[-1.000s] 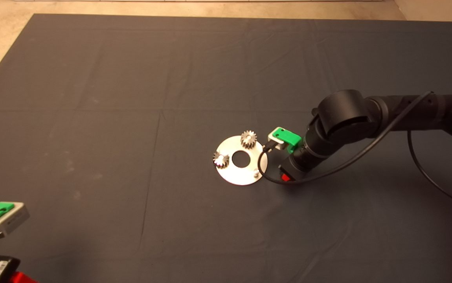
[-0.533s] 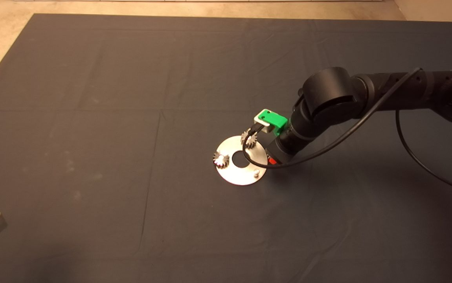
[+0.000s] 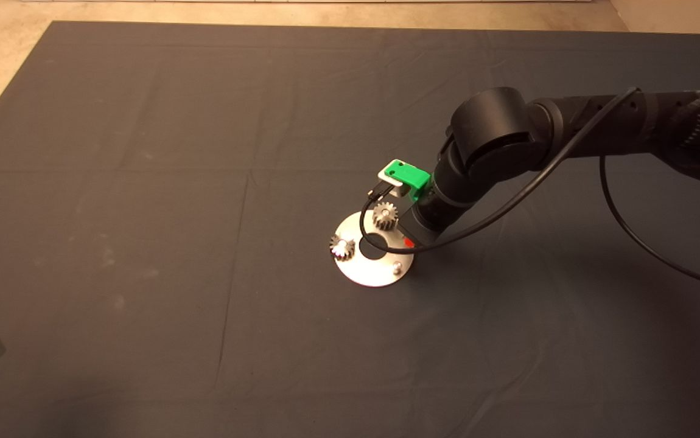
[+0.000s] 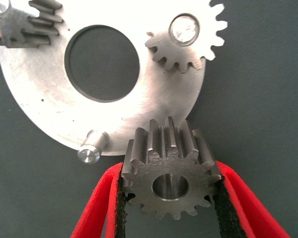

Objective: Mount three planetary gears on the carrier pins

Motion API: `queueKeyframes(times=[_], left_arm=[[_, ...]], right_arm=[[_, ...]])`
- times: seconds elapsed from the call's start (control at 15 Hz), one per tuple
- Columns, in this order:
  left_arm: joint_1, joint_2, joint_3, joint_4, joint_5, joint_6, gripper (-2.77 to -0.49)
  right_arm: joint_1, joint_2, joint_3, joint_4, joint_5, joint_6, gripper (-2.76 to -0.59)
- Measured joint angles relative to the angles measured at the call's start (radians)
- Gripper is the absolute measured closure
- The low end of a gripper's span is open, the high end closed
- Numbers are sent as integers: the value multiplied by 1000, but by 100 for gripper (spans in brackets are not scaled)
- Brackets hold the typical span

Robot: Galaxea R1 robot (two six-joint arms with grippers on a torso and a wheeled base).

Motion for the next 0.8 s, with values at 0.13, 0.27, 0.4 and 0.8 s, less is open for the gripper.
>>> queueKeyframes(times=[0.13,0.27,0.4,0.8], left_arm=[[0,0,0,0,0,0,-217],[0,0,0,0,0,0,-217],[0,0,0,0,0,0,-217],[0,0,0,0,0,0,-217]], right_arm=[[0,17,-6,14,-1,6,-97],[0,35,-10,26,0,9,-97],[0,53,-12,42,0,10,-97],[0,79,-14,57,-2,13,-96]])
